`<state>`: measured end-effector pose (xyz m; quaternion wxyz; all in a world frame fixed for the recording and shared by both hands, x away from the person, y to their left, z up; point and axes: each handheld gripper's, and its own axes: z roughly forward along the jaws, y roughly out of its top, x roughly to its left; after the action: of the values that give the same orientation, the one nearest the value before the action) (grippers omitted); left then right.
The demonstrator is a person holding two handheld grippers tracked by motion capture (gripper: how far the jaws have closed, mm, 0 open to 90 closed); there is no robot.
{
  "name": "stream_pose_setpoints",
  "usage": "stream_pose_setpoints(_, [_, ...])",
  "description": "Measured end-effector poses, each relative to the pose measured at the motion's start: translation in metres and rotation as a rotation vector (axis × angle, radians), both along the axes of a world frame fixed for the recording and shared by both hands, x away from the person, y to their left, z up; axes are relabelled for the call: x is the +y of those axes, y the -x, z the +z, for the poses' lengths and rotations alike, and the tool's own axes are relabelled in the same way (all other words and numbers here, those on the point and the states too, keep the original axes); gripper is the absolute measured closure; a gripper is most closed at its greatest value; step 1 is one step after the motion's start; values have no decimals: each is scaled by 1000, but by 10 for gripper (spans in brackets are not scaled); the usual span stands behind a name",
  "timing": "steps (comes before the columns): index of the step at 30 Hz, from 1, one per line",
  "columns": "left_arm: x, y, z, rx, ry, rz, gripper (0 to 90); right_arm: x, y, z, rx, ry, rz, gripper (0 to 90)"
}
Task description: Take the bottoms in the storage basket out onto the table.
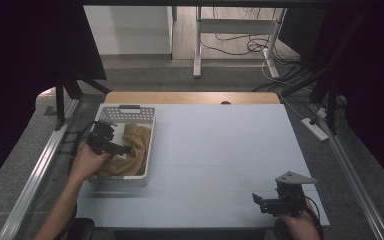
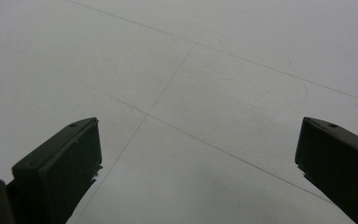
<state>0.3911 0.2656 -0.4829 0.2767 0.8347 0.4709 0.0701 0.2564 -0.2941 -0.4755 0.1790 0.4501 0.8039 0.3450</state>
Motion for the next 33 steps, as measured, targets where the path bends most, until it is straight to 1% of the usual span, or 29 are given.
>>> stream_pose_setpoints(2, [-3,-2,-2,9,20,-13,0,0,0,0,1,1,1,9])
stream_pose_setpoints(3, [-5,-3,-3,13,20,-23,0,0,0,0,1,1,1,9])
stream_pose_setpoints(7, [-13,-5,-7,30,0,-68,0,0,0,0,3,3,2,9])
stream_pose_setpoints(10, [-20,-6,-11,39,-33,-101,0,0,0,0,2,1,2,9])
stream_pose_setpoints(13, [-26,-8,-15,55,-55,-128,0,0,0,0,3,3,3,9])
stream_pose_setpoints(17, [-34,-11,-21,84,-84,-151,0,0,0,0,2,6,5,9])
stream_pose_setpoints(20, [-37,-14,-24,103,-90,-158,0,0,0,0,2,6,5,9])
stream_pose_setpoints(22, [-38,-17,-27,123,-98,-159,0,0,0,0,2,7,5,9])
stream_pose_setpoints(24, [-40,-19,-32,155,-99,-154,0,0,0,0,2,8,6,9])
stream_pose_setpoints(26, [-40,-22,-37,194,-84,-148,0,0,0,0,1,8,6,9])
stream_pose_setpoints(27, [-39,-24,-38,203,-76,-147,0,1,0,0,1,9,7,9])
stream_pose_setpoints(31, [-41,-24,-38,192,-96,-163,0,1,0,0,1,11,7,9])
stream_pose_setpoints(33, [-45,-22,-39,181,-130,-164,0,2,0,0,2,14,9,9])
